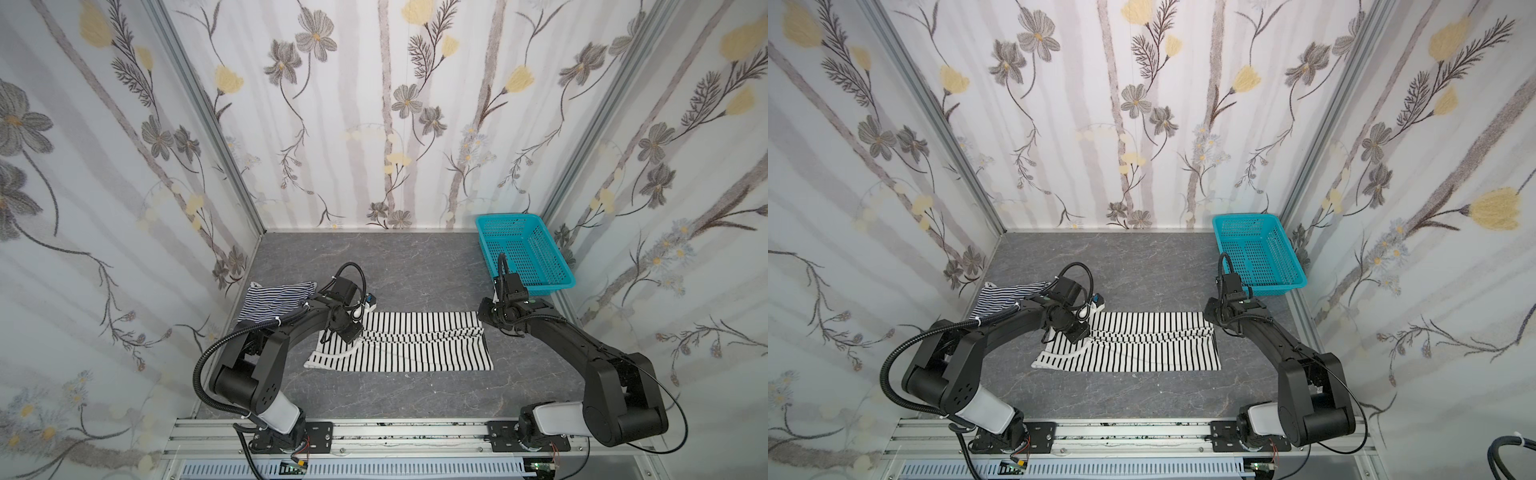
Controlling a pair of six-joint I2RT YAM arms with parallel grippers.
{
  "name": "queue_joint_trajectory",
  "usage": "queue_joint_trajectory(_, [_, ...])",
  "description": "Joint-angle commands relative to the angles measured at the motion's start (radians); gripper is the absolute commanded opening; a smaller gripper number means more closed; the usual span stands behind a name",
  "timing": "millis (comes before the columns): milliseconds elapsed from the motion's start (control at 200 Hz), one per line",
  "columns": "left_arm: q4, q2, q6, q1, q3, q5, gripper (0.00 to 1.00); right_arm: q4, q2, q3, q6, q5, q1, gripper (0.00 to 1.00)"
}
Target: Fold and stack the tank tops
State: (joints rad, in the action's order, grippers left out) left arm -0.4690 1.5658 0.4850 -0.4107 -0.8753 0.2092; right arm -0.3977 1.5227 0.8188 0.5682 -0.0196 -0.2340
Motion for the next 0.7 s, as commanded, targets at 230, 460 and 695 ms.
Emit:
queue_joint_trajectory(230, [0.019,-0.059,-0.019,0.028,-0.075,-0.037,0.41,0.063,0.185,0.098,0.060,-0.008,-0.106,0.18])
queue_joint_trajectory(460, [0.077,0.099,-0.023,0.115,-0.208,-0.134,0.42,0.096,0.219,0.063,0.078,-0.017,-0.135,0.17])
queue_joint_trajectory(695, [0.087,0.199,-0.038,0.160,-0.266,-0.214,0.43,0.120,0.204,0.003,0.091,-0.019,-0.147,0.17])
